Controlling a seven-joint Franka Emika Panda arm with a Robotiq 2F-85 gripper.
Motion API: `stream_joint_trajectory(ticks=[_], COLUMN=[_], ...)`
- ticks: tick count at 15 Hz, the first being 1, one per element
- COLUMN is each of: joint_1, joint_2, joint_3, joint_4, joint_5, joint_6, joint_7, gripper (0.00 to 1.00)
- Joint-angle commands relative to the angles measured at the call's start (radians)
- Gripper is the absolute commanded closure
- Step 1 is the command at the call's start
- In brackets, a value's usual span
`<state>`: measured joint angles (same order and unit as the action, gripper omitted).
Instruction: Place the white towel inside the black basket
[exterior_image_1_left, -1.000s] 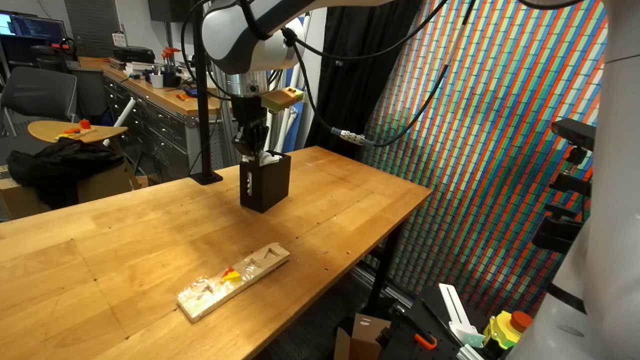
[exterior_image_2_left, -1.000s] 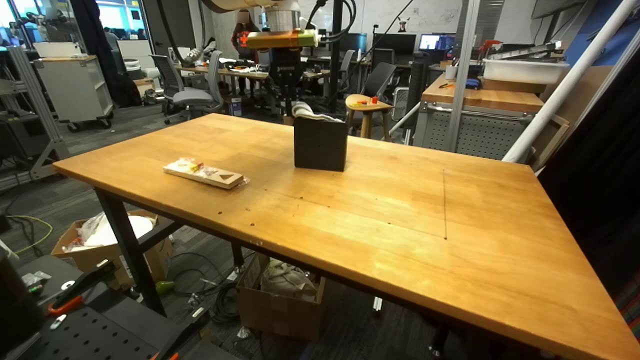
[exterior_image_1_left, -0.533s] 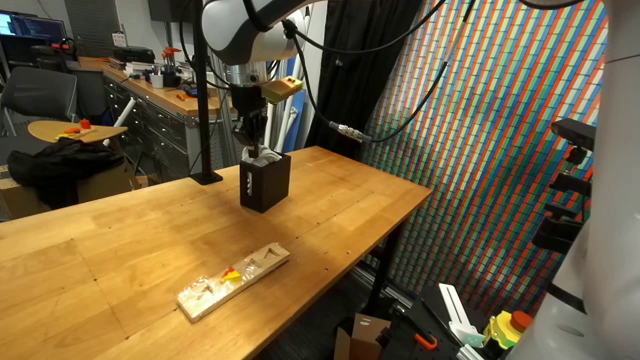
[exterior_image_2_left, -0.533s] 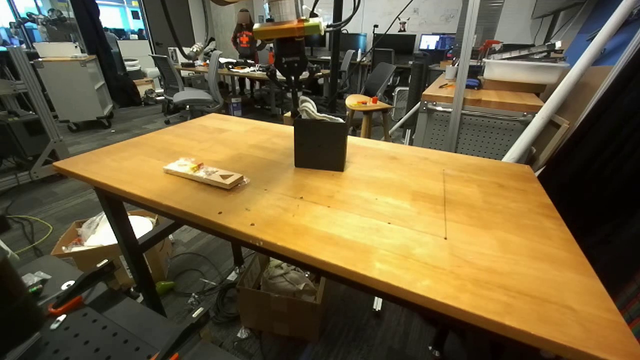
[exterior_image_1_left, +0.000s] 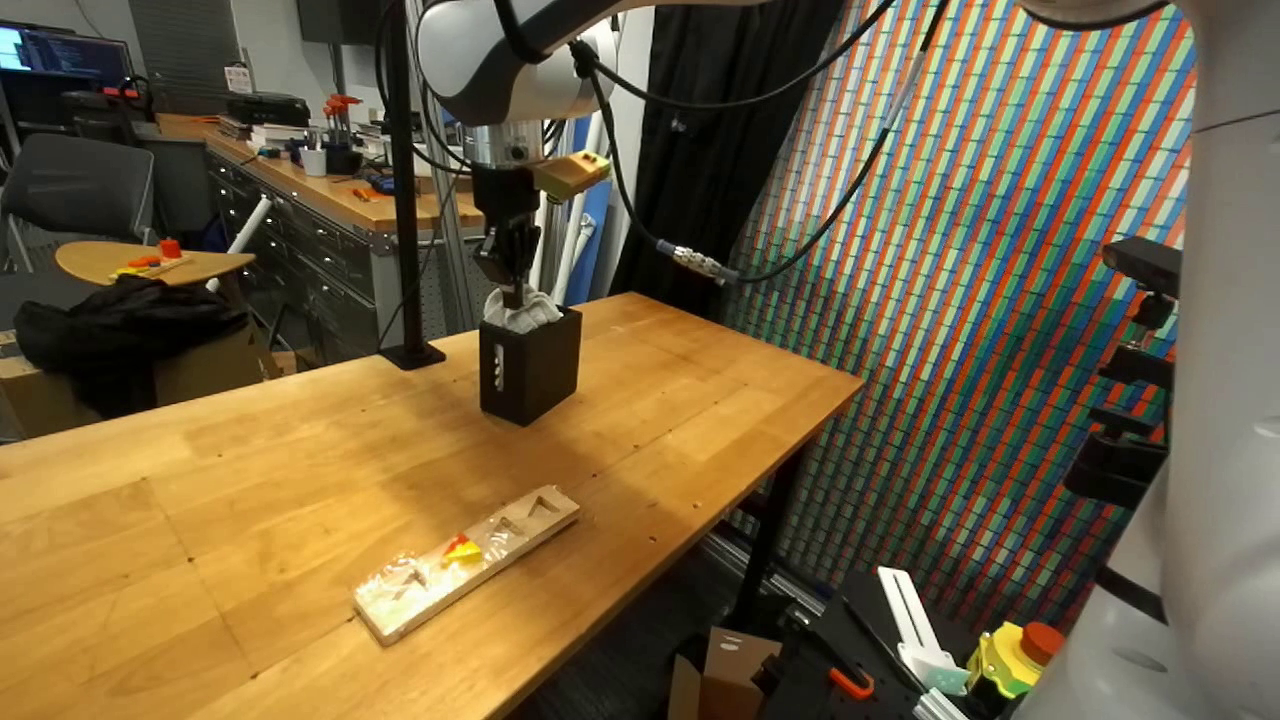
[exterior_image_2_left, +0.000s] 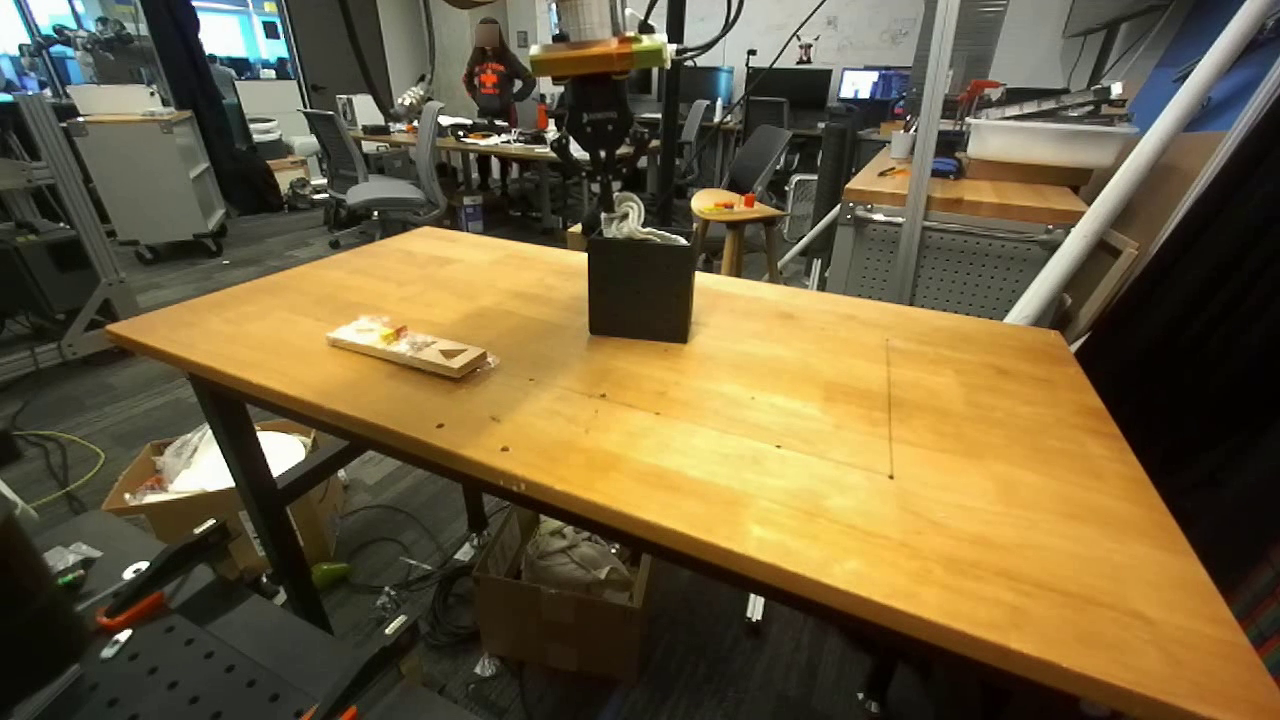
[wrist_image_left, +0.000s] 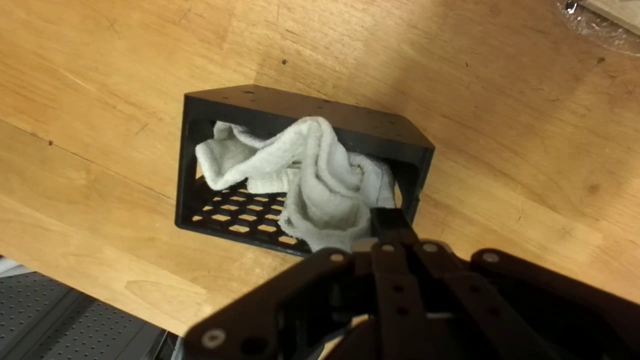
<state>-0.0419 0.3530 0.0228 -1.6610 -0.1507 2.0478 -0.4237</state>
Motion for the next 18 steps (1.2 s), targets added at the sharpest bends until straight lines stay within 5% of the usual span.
stream_joint_trajectory(ticks=[1,18], joint_1=[-0.024,-0.107], joint_2=[0.043,0.222], joint_3=[0.007,0.007], joint_4=[0.070,0.317], joint_5=[0.039,0.094], joint_6=[0.000,-0.177], joint_7=[-0.050,-0.124], gripper=[0.98,0.98])
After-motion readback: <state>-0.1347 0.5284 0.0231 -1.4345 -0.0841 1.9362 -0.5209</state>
